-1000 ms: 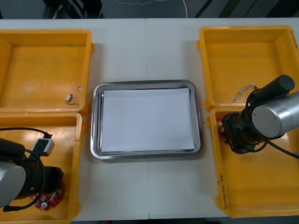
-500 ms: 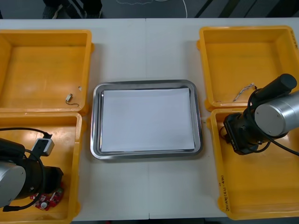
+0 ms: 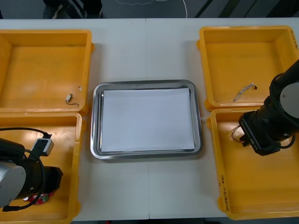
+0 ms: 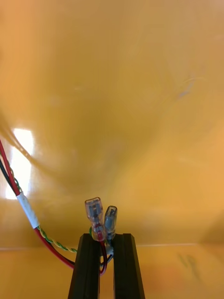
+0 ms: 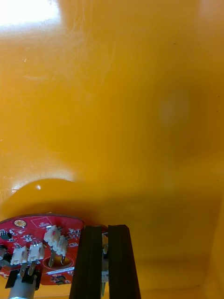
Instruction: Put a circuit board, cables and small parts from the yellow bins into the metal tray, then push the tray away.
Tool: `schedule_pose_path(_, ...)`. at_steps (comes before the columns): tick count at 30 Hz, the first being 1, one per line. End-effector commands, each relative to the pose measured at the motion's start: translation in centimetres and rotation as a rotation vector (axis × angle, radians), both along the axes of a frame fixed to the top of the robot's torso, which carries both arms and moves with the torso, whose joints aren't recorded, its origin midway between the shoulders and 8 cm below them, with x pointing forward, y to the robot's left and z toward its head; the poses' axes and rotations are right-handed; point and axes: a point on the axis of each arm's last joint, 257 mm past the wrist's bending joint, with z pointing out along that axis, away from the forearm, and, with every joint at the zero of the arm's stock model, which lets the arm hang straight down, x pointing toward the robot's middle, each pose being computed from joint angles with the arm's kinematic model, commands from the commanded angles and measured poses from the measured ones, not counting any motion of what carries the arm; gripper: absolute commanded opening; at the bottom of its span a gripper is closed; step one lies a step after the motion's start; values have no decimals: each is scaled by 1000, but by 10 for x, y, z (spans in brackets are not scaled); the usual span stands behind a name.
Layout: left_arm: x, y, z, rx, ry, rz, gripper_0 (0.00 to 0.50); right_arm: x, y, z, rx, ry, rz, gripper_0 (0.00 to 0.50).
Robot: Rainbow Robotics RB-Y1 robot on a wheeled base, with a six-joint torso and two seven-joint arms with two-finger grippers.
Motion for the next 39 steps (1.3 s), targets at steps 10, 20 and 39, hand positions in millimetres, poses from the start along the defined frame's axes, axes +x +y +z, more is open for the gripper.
schedule_pose_path(10,-7,-7,-4,12,8,-71,356,-59,-74,18,-116,-72,227,0)
schedule_pose_path(20,-2,-7,16,3,-31,-62,454,-70,-85,-8,-124,-139,307,0)
schedule_pose_path(39,-24,8,13,3,-4,-32,454,-68,-95,-43,-136,-171,355,0)
